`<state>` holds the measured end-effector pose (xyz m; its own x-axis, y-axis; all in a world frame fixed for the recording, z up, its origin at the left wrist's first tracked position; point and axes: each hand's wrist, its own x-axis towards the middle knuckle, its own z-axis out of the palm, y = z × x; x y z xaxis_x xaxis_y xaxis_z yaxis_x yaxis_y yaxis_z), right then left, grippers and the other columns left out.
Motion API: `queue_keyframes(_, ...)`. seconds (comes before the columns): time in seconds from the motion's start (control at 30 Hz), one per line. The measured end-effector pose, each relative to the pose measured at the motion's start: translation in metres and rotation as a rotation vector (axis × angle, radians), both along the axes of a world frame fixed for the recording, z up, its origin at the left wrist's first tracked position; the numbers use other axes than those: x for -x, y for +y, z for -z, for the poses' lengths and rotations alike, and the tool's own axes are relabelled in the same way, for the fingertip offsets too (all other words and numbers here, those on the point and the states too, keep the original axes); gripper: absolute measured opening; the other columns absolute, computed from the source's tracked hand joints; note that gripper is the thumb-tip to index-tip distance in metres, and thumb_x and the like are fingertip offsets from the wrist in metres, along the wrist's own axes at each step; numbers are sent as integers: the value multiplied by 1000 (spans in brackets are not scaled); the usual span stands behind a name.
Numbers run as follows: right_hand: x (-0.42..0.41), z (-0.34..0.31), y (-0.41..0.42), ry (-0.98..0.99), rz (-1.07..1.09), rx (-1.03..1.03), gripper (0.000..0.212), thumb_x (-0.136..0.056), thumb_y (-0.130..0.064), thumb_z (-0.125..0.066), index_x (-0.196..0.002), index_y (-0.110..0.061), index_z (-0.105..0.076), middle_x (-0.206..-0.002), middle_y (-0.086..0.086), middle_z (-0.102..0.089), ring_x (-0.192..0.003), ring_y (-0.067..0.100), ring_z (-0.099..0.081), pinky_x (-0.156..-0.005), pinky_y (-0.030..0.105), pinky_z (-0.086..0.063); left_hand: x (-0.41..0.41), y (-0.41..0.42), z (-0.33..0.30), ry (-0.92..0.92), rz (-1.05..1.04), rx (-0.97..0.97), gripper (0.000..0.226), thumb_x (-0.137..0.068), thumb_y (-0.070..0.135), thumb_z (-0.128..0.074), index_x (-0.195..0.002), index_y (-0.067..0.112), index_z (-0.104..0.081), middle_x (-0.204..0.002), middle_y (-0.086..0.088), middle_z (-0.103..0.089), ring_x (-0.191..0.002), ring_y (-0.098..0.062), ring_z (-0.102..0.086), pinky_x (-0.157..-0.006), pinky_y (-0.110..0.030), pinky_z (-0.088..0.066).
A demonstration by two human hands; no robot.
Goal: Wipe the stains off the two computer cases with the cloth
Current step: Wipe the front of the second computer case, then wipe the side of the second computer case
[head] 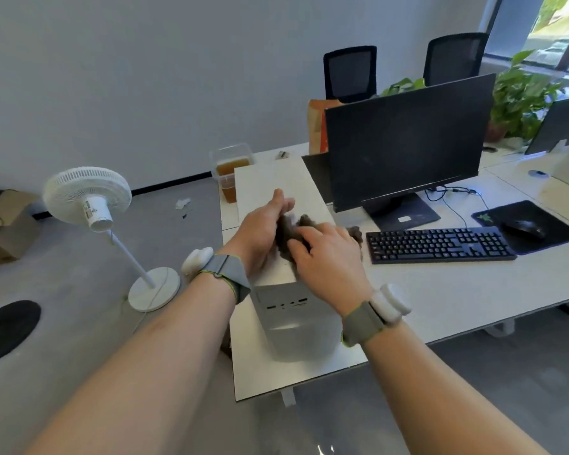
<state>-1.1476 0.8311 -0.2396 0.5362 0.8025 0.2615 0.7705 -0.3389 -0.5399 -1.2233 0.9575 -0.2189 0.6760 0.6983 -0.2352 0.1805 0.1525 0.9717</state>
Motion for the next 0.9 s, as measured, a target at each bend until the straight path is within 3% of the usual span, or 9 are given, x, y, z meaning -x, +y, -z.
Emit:
queue_keyframes(0.07,3,4,9,-71,-151,50,34,-102,-49,-42,-106,-30,-70,-118,-4,-60,-119,25,-47,-102,43,-38,-2,6,0,8,5,-9,49,-98,64,-51,-124,27,-70,-126,17,-70,-122,-9,-63,-116,-40,-40)
queue_keyframes(0.13,0,6,13,-35,-291,-44,40,-100,-52,-47,-84,-23,-70,-97,-6,-61,-101,21,-53,-93,42,-43,-5,11,0,45,16,-53,39,-102,52,-54,-124,23,-70,-122,17,-71,-118,-4,-63,-115,-36,-40)
queue_keyframes(0.2,-5,7,11,-24,-405,-76,49,-94,-56,-57,-63,-19,-61,-78,-7,-57,-82,15,-51,-80,37,-45,-7,19,2,44,16,-41,42,-100,50,-58,-126,19,-70,-127,11,-71,-127,-8,-59,-119,-38,-36)
queue_keyframes(0.27,-11,10,8,-32,-427,-94,47,-86,-46,-71,-54,-20,-50,-74,-6,-55,-77,15,-49,-74,34,-46,-11,28,-2,8,-27,20,37,-101,45,-61,-112,13,-74,-118,3,-74,-120,-13,-64,-115,-36,-42)
queue_keyframes(0.33,-11,18,4,-34,-298,-161,38,-82,-33,-73,-57,-23,-45,-76,-5,-54,-79,18,-50,-75,38,-49,-15,35,-9,45,-81,-29,30,-105,33,-57,-103,7,-72,-106,-5,-71,-101,-18,-65,-98,-30,-49)
queue_keyframes(0.47,1,28,8,-128,143,-124,23,-85,-42,-65,-88,-22,-56,-101,-3,-61,-103,24,-54,-94,43,-44,-19,64,-22,269,-92,-441,16,-103,24,-57,-97,15,-69,-91,-3,-61,-85,-20,-53,-78,-31,-43)
queue_keyframes(0.53,14,28,13,-114,273,-97,25,-84,-43,-63,-95,-22,-55,-114,-2,-61,-118,25,-52,-102,51,-41,-22,89,-21,403,-15,-594,13,-102,26,-56,-106,20,-67,-101,-6,-63,-95,-22,-57,-87,-32,-44)
queue_keyframes(0.67,28,22,26,-39,402,43,35,-87,-49,-56,-109,-23,-52,-134,-2,-51,-137,25,-35,-108,63,-32,-37,128,-28,640,67,-808,57,-100,42,-56,-148,12,-50,-153,-6,-50,-138,-27,-50,-113,-38,-40)
queue_keyframes(0.9,48,16,54,-94,560,152,50,-80,-59,-49,-113,-22,-53,-133,1,-50,-137,29,-34,-105,71,-26,-73,180,-25,787,220,-1022,82,-91,66,-57,-152,12,-43,-156,-10,-45,-140,-32,-46,-114,-46,-38)
